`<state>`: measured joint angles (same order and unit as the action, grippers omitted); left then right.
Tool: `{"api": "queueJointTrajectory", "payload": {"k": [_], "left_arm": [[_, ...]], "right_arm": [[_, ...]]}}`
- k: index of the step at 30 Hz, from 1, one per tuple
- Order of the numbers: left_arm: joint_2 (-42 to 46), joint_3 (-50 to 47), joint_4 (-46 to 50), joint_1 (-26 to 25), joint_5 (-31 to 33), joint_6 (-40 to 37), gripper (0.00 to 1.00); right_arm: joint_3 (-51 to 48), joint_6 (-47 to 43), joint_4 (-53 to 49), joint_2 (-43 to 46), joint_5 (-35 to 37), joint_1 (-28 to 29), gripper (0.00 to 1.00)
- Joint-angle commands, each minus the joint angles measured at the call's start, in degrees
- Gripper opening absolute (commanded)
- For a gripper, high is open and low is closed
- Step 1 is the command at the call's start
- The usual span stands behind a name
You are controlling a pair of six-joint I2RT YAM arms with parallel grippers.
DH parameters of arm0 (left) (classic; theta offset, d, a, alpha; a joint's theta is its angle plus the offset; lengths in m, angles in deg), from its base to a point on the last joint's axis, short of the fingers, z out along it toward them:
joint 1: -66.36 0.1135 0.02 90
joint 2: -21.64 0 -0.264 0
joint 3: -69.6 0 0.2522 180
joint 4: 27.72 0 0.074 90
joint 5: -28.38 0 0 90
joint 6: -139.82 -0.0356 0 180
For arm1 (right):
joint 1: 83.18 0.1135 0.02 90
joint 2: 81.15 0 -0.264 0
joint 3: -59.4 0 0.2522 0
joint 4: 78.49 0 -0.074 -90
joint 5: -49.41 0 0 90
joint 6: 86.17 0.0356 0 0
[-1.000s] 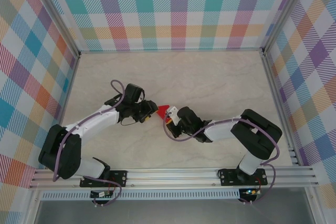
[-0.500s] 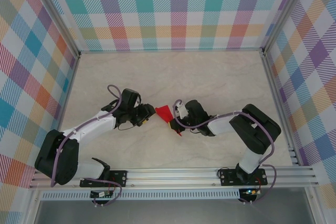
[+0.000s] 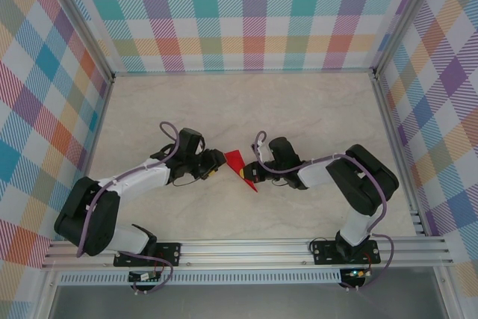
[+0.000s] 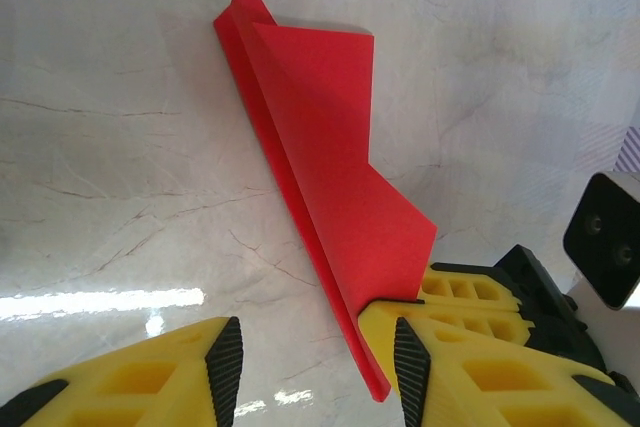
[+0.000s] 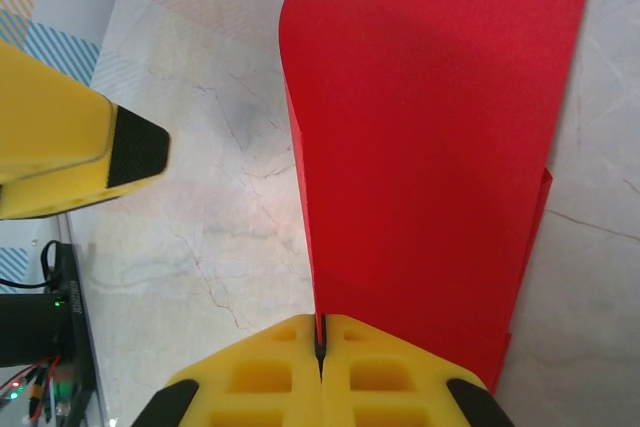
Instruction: Fold a paper plane with a square sheet of paper (pick it up from the middle)
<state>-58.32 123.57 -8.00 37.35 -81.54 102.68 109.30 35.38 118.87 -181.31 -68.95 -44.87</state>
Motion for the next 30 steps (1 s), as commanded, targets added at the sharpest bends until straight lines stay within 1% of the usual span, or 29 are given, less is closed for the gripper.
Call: {"api": "queueJointTrajectory", "payload": {"k": [1, 8, 16, 24, 30], "left_arm": [[-1.5, -0.5, -3.1, -1.2, -0.9, -1.0, 0.45], [-4.7, 0.2, -6.5, -2.4, -1.5, -1.2, 0.42], [-6.7, 0.5, -9.5, -3.2, -1.3, -2.3, 0.38], [-7.6, 1.1, -10.0, -3.2, -0.4, -3.4, 0.37], [-9.2, 1.9, -11.7, -3.4, -1.0, -4.0, 0.35]], "right_arm": [[1.0, 3.6, 2.4, -1.2, -2.8, -0.6, 0.0], [0.2, 9.6, 6.9, -2.3, -5.1, -2.6, 0.0], [-0.1, 14.3, 9.0, -3.4, -7.7, -4.4, 0.0], [-0.1, 17.2, 9.3, -5.1, -9.0, -4.9, 0.0], [0.0, 19.1, 9.3, -6.6, -9.8, -5.5, 0.01]]}}
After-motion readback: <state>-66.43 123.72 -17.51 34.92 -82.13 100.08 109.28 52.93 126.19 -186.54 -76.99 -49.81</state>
